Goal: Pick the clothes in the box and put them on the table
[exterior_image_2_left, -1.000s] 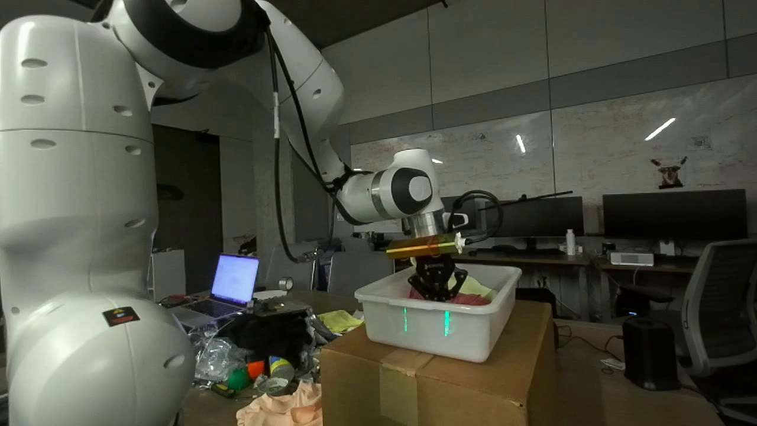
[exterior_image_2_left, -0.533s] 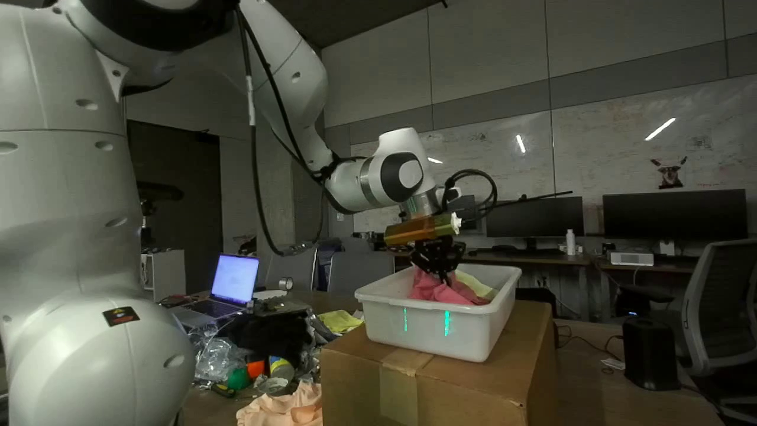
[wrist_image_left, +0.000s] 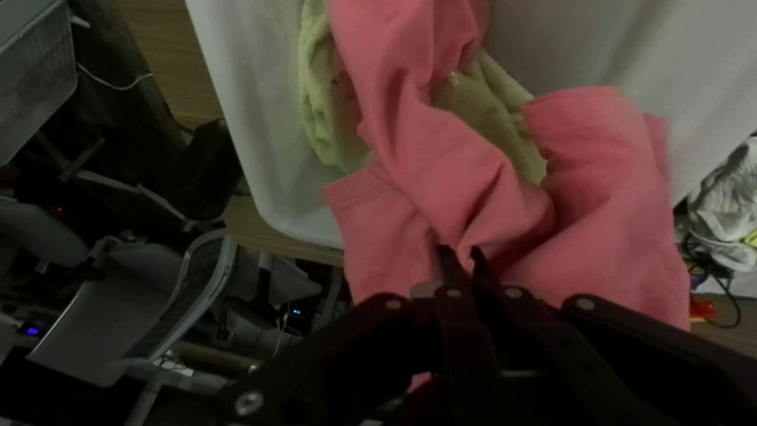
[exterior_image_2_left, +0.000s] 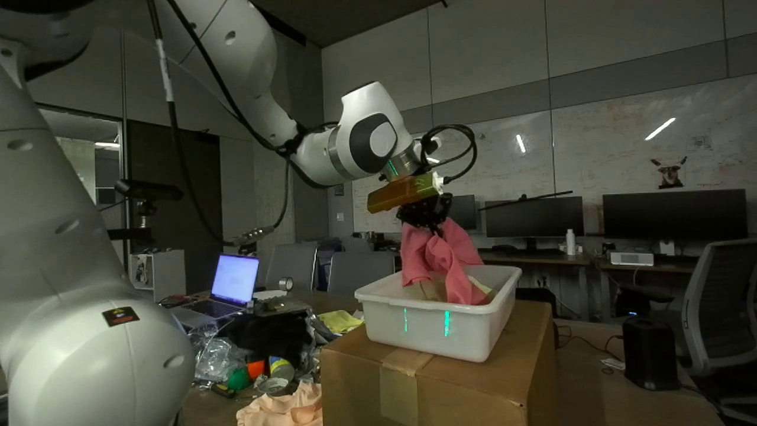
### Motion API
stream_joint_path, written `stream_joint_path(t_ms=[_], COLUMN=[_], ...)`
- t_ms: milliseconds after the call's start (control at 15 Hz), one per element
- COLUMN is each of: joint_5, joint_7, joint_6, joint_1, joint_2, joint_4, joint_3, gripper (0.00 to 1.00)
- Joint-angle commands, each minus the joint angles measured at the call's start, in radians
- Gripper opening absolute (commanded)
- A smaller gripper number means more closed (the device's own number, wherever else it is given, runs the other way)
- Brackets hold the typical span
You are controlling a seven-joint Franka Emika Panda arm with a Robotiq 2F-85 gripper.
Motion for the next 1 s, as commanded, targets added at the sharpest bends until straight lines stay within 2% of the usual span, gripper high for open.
stream_joint_path(t_ms=[0, 533, 667, 933], joint_5=[-0.008, -0.007, -0.016, -0.030], joint_7=[0.042, 0.145, 0.165, 0.135], joint_6=[0.035, 0.017, 0.020, -0.041], joint_1=[0.004, -0.012, -0.020, 0.008], joint_2=[-0.125, -0.329, -0.345, -0.341], joint_4=[-0.028, 0.024, 0.028, 0.035], joint_3=[0.018, 0.089, 0.111, 0.144], gripper=[0.01, 0.01, 0.01, 0.01])
